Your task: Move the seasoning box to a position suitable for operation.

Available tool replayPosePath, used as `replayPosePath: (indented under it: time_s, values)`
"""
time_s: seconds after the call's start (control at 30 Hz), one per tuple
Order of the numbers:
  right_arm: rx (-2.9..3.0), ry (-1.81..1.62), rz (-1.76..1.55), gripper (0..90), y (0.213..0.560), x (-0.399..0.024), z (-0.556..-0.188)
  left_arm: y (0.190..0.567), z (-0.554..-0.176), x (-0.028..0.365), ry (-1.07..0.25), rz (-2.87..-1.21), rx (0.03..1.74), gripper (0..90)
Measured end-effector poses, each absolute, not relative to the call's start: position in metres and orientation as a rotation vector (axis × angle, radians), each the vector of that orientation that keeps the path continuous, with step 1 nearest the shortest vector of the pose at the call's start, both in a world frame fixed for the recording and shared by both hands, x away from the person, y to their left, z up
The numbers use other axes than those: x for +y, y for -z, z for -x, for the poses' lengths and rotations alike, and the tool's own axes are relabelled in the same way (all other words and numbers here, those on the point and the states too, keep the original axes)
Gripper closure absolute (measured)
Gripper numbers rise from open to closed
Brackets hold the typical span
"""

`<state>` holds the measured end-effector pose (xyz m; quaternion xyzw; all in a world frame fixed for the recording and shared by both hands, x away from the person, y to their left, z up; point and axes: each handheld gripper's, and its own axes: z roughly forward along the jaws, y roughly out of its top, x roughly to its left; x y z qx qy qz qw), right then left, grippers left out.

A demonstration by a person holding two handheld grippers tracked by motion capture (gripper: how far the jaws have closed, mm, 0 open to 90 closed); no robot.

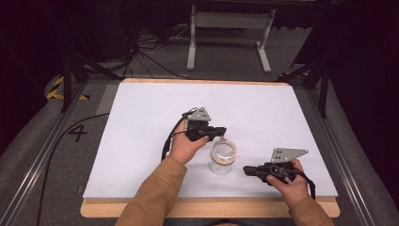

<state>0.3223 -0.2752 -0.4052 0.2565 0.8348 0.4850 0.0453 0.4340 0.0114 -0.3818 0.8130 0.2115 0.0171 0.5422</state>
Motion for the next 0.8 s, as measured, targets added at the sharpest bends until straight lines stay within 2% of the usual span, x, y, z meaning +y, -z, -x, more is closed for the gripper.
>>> replayPosePath:
  time_s: [0.4,0.8]
  values:
    - [2.551,-1.573,-0.725,90.0,0.398,-0.246,-0.324,0.383,-0.435,0.012,-0.028,-1.927,0.507,89.8]
    - [2.522,-1.592,-0.729,90.0,0.394,-0.240,-0.328,0.384,-0.436,0.012,-0.024,-1.927,0.516,89.8]
